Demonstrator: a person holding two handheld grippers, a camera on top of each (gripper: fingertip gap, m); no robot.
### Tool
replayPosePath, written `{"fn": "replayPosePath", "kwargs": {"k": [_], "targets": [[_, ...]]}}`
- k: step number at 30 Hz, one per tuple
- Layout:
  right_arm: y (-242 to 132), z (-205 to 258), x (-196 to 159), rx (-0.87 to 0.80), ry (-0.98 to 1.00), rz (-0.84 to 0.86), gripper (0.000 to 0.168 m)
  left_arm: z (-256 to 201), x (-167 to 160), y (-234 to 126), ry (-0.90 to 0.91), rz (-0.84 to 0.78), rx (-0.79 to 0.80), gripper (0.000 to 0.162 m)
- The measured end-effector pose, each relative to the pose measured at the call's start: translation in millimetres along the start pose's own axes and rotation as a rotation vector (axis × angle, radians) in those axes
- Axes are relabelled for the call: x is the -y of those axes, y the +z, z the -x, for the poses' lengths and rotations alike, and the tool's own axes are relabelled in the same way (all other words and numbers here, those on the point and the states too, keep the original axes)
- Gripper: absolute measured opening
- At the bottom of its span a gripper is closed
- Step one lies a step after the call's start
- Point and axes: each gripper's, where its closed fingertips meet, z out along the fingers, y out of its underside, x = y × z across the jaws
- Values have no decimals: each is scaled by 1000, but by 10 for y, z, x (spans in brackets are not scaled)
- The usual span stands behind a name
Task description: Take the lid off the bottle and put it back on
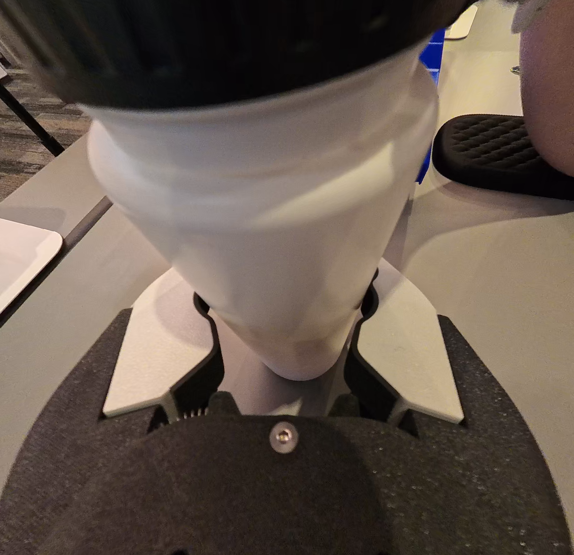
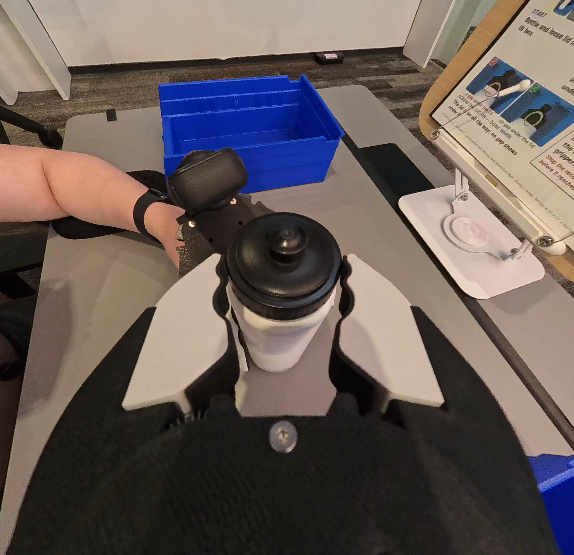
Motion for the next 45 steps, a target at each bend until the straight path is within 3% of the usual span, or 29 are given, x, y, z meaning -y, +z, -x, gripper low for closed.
{"fn": "replayPosePath", "kwargs": {"k": [7, 34, 45], "targets": [[-113, -33, 171, -1, 10, -112, 71, 65, -14, -12, -14, 5, 22, 98], [-43, 65, -57, 37, -73, 43, 71, -99, -12, 0, 40, 46, -70, 98], [22, -15, -21, -57, -5, 25, 71, 10, -3, 12, -57, 27, 61, 98]]}}
